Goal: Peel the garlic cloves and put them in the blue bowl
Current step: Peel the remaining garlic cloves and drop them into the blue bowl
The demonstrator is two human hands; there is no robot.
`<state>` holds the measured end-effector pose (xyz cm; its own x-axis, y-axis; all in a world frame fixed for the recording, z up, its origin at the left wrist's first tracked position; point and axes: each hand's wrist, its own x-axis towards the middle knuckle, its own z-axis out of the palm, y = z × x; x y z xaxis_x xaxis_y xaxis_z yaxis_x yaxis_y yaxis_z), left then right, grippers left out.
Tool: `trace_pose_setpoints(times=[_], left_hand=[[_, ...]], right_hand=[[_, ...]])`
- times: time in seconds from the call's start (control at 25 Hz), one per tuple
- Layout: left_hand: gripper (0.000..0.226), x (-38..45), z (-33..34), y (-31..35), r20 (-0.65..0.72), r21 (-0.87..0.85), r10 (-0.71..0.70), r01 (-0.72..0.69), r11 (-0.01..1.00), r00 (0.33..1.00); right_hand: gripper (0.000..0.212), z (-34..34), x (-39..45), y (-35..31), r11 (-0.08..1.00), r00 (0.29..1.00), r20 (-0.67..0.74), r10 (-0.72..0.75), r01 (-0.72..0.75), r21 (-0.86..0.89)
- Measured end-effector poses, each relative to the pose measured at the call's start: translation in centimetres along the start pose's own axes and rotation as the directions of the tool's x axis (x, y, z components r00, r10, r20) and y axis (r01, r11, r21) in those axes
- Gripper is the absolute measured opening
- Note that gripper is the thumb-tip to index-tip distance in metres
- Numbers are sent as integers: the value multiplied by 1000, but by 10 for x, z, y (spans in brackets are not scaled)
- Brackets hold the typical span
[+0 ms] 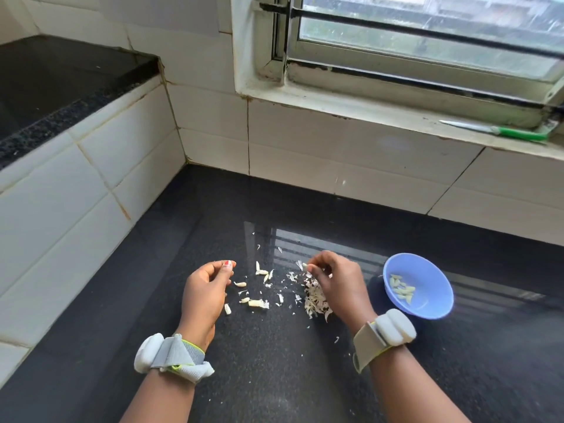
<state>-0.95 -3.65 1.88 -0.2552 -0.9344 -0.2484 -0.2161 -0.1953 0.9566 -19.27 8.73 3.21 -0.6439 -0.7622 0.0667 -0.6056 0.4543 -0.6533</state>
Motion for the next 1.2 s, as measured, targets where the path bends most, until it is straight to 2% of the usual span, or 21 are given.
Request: trace_pose_setpoints(times=[0.08,0.2,0.36,0.44,0.52,0.64,0.72,0.8,0.88,0.92,0.96,1.04,1.16,1.2], left_hand=[[12,0,-1,0,-3,5,0,0,1000,1000],[12,-1,0,1,0,17,11,-11,1000,1000],[12,-1,1,-2,9,19,22,-22,1000,1000],[12,-1,1,-6,7,20,39,-39,999,999],[12,-1,0,-8,-6,22,52,-52,998,999],[12,-6,-3,-6,-28,37,93,-92,995,995],[11,-12,-5,-4,-46,90,149,-145,985,988],[11,-19,-7,-1,-46,133,207,-200,971,977],[10,-29,-3,0,16,119,230,-230,966,973],[10,-36,2,0,73,77,214,-220,973,974],[12,-45,7,0,136,18,183,-187,982,974],[16,-60,17,-2,225,-74,108,-94,993,968],[17,-70,27,-3,221,-132,47,-18,991,974],[17,-73,30,-1,225,-172,14,26,985,974]], right_hand=[[11,-5,0,1,992,998,11,66,-67,104],[18,-8,1,2,998,995,88,39,-43,37],[22,6,-4,-5,983,992,66,-106,115,-142],[14,21,-13,-19,970,973,56,-224,228,-89],[7,37,-25,-33,938,935,129,-330,341,-71],[13,63,-37,-34,826,869,153,-471,495,-269],[13,69,-40,-30,807,865,111,-489,497,-319],[12,67,-44,-26,861,891,52,-450,449,-237],[3,58,-47,-26,959,959,12,-281,281,32],[2,53,-50,-28,969,983,29,-181,174,176],[6,47,-53,-30,955,993,51,-102,84,285],[10,40,-59,-31,919,995,97,-18,-21,393],[11,27,-66,-26,867,991,120,62,-113,485],[10,22,-69,-24,820,986,133,102,-159,550]])
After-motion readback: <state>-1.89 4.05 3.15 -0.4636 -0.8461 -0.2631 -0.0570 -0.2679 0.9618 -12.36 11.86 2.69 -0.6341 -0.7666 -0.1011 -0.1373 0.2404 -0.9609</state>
